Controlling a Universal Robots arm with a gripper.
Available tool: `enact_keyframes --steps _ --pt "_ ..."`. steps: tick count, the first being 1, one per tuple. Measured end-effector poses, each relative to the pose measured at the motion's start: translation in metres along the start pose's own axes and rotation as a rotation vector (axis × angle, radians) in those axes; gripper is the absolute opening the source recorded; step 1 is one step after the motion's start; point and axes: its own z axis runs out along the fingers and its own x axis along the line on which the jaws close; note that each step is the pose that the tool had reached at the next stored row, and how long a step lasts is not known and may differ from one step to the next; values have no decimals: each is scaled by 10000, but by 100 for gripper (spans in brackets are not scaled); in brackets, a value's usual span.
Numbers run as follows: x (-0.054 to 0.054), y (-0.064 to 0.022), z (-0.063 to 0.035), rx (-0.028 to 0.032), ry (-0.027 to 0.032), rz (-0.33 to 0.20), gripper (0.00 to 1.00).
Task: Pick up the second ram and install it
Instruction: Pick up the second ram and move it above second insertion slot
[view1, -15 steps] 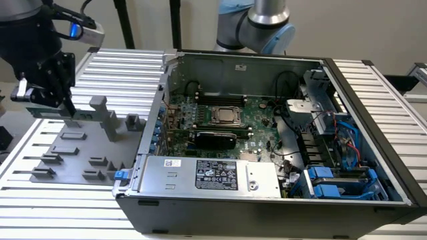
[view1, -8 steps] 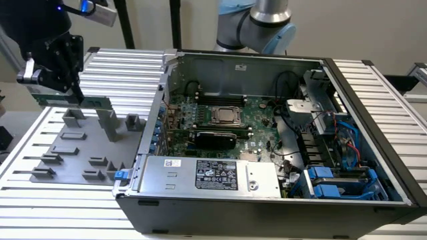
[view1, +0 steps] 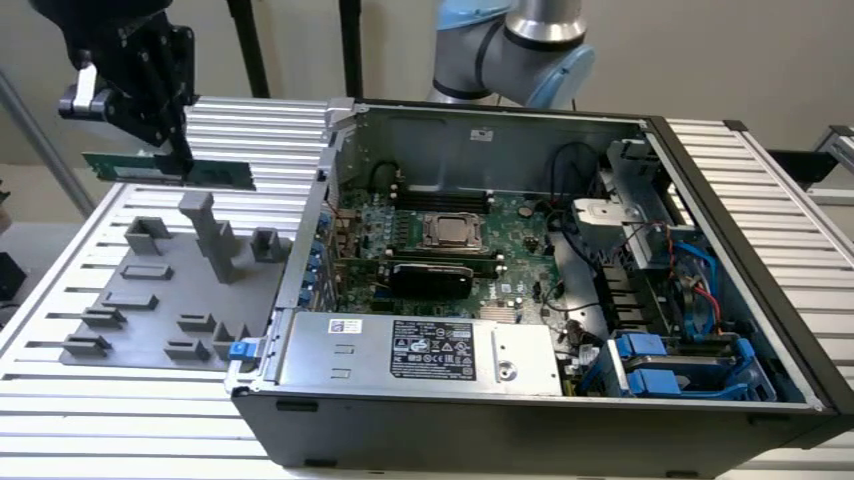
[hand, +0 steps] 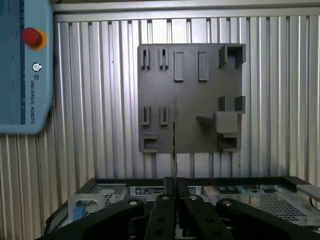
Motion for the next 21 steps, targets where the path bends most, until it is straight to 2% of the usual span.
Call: enact_keyframes --steps 3,7,21 --pt "-6 -135 -90 -3 -3 -1 0" --pt "-13 -316 -154 -7 0 -1 0" --pt "-42 -950 -186 -5 -1 -1 0"
